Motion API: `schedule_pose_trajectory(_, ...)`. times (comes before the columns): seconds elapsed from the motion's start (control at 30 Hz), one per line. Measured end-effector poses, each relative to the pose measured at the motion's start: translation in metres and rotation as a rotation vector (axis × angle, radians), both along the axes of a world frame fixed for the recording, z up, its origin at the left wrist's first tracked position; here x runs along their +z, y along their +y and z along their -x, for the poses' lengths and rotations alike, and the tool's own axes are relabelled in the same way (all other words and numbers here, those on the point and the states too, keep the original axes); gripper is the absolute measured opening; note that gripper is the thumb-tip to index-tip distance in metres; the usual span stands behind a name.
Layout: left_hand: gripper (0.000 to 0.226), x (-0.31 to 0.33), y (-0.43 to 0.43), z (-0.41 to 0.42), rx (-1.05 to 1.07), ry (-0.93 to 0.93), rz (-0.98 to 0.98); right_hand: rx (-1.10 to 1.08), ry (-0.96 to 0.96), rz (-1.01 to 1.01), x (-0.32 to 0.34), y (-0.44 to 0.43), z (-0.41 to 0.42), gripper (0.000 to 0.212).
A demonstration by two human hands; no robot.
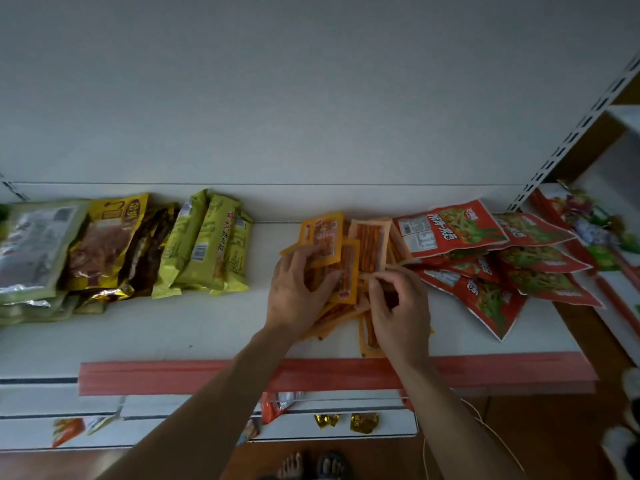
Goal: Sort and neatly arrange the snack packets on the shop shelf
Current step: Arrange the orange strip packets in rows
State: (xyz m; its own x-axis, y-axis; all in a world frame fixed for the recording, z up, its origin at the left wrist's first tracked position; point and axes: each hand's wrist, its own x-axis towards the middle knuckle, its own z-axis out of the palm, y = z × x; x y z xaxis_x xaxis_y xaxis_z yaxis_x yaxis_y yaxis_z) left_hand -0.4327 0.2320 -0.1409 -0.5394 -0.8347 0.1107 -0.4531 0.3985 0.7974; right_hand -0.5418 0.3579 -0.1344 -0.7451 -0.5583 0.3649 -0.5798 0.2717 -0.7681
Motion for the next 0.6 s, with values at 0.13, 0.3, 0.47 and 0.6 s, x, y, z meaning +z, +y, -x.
schedule_pose_trajectory(0.13, 0.052, -0.005, -0.003, -0.004, -0.047, 0.02, 0.024, 0.008, -0.075, -0.044, 0.007, -0.005, -0.005, 0.04)
schedule_pose_trajectory(0.3, 0.031, -0.003, 0.002, -0.006, -0.051, 0.13, 0.161, -0.009, -0.095, -0.309, 0.025, -0.017, 0.004, 0.059)
schedule_pose_trajectory(0.47, 0.039, -0.003, 0.0, -0.005, -0.108, 0.145, 0.179, 0.003, -0.222, -0.206, 0.038, -0.029, 0.006, 0.063)
schedule_pose_trajectory(0.6, 0.045, -0.005, 0.0, -0.009, -0.178, 0.161, 0.149, -0.001, -0.296, -0.297, 0.039, -0.036, 0.011, 0.044)
